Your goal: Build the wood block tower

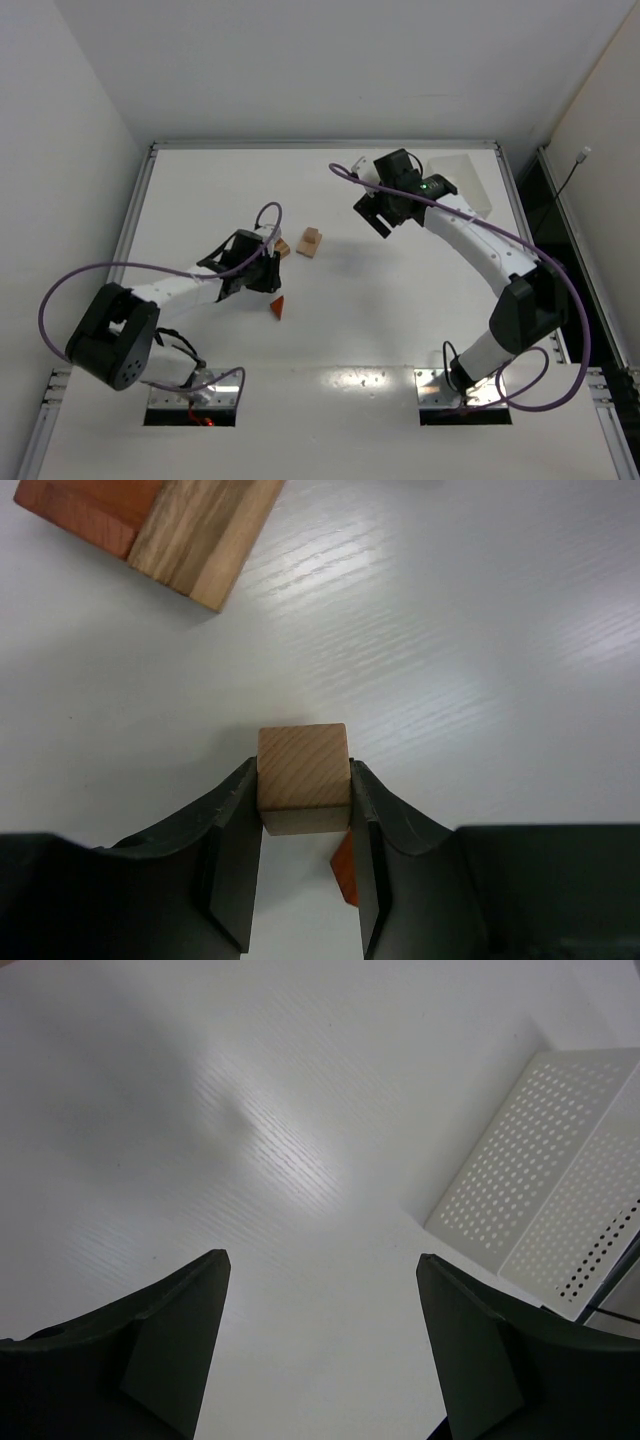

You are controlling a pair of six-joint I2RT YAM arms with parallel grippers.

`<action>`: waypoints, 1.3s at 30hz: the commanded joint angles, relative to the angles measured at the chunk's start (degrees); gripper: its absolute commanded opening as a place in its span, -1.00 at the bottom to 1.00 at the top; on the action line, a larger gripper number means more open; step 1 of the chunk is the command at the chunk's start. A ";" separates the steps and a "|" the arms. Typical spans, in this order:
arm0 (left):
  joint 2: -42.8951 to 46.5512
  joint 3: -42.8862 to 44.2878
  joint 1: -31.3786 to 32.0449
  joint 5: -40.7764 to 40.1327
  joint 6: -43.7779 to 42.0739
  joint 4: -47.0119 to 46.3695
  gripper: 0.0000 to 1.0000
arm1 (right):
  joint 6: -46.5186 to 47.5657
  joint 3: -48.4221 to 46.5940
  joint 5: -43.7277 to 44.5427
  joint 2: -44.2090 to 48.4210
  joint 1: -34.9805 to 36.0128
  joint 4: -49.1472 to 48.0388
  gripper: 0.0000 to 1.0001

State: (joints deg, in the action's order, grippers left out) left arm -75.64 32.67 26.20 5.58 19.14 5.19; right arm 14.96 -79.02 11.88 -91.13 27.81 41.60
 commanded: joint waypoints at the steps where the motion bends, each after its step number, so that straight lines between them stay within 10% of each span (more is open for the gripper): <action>1: -3.98 2.84 -0.61 -4.43 -0.33 -3.08 -1.00 | -0.55 -0.69 0.78 -0.45 -0.39 -1.79 0.45; 7: -10.05 5.22 -5.45 -10.59 2.40 -3.70 -0.91 | -0.55 -0.08 1.39 -0.45 -0.39 -1.79 0.45; 14: -8.83 5.74 -5.45 -15.16 3.98 -3.17 0.15 | -0.55 0.44 1.39 -0.45 -0.39 -1.79 0.45; 39: -9.35 12.69 -3.35 -14.90 3.28 4.65 0.03 | -0.02 -0.78 -0.19 -1.59 -0.39 -1.26 0.43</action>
State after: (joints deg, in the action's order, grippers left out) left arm -84.68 43.09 21.37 -9.82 21.71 9.32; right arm 15.03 -78.43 11.88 -92.64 27.81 41.60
